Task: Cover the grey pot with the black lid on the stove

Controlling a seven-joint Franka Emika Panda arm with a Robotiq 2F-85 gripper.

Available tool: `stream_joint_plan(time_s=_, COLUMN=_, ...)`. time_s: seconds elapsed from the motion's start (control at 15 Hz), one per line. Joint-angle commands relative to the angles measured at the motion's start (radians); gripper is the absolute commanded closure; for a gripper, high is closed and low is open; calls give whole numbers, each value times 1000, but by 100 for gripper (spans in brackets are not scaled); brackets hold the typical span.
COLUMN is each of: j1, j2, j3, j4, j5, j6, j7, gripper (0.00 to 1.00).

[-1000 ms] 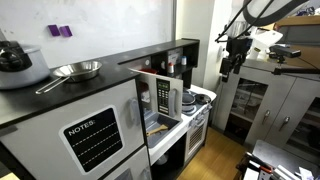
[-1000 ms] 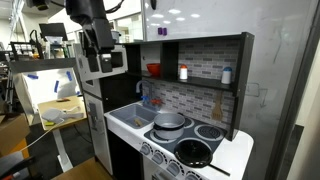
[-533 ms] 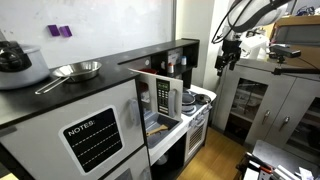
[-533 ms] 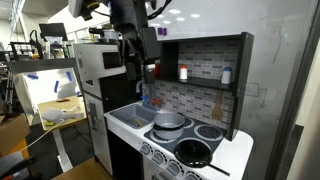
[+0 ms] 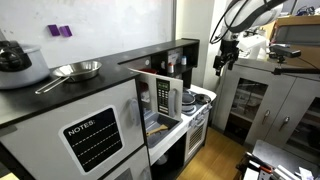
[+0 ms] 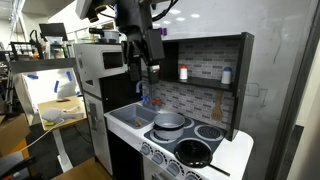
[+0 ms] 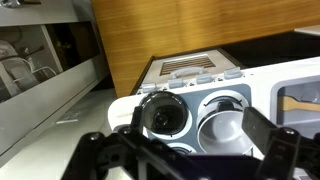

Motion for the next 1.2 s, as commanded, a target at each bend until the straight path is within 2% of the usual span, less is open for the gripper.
stream_joint_plan(time_s=0.0, j1=-23, j2=2, j3=22, j4=1, j5=8, j6=-1, j7=-6, gripper=0)
stream_joint_plan(time_s=0.33, j1=-9, j2=49, j3=23, j4=24, j5=50, j6=30, j7=-11, gripper=0)
stream_joint_plan(time_s=0.67, j1=-5, j2=187, j3=21, j4=83, j5=163, j6=129, j7=-39, gripper=0)
stream_joint_plan(time_s=1.13, j1=-48, j2=379, j3=31, j4=199, j5=265, j6=178, j7=-82, gripper=0)
